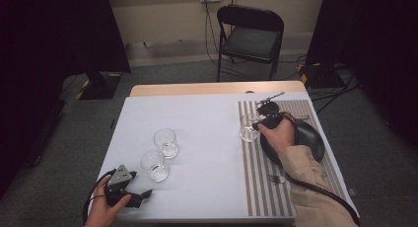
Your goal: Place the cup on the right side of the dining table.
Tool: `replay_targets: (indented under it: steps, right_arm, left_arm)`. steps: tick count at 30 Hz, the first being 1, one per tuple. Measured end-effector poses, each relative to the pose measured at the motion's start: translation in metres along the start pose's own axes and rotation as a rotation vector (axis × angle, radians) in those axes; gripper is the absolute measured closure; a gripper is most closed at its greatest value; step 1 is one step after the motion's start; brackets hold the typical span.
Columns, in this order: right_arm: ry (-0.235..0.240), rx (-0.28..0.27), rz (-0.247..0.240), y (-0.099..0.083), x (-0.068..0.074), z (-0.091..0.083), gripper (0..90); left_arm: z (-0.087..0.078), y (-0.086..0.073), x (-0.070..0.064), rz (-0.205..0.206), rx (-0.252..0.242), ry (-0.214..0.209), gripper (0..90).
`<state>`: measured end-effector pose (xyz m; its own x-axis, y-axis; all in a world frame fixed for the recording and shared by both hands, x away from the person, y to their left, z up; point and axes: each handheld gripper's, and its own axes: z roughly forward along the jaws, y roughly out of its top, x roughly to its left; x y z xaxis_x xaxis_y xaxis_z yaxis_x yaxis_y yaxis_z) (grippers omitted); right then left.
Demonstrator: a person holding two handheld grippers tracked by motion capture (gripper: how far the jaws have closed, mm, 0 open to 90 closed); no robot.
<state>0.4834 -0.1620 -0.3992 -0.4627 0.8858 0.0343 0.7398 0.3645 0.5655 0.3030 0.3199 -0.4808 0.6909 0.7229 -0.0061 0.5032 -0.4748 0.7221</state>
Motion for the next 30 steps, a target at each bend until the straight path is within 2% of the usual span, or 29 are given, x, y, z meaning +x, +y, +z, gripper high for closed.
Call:
replay_targets:
  steps: [5, 7, 9, 12, 16, 25, 27, 30]
  right_arm:
    - [0.008, -0.031, 0.006, 0.0031, -0.0013, -0.0015, 57.7]
    - [0.007, -0.023, 0.005, 0.005, -0.0015, -0.0021, 50.5]
    - [0.017, -0.02, 0.0, 0.0057, -0.0017, -0.0015, 48.2]
    - [0.028, -0.044, 0.005, 0.0055, -0.002, -0.0006, 38.9]
    - [0.04, -0.056, 0.033, 0.0063, -0.0032, -0.0023, 31.7]
    - [0.054, -0.061, 0.006, 0.009, -0.0008, -0.0069, 31.0]
    - [0.051, -0.044, 0.01, 0.0091, -0.0003, -0.0069, 29.1]
    - [0.05, -0.06, 0.004, 0.0093, -0.0002, -0.0078, 28.2]
  left_arm:
    - [0.0, 0.0, 0.0, 0.0, 0.0, 0.0, 7.4]
    - [0.0, 0.0, 0.0, 0.0, 0.0, 0.0, 7.4]
    - [0.0, 0.0, 0.0, 0.0, 0.0, 0.0, 7.4]
    - [0.0, 0.0, 0.0, 0.0, 0.0, 0.0, 7.5]
    - [0.0001, 0.0, -0.0001, -0.002, -0.002, 0.0, 7.5]
    - [0.0, 0.0, 0.0, 0.0, 0.0, 0.0, 7.5]
    - [0.0, 0.0, 0.0, 0.0, 0.0, 0.0, 7.5]
    - [0.0, 0.0, 0.0, 0.0, -0.001, 0.0, 7.5]
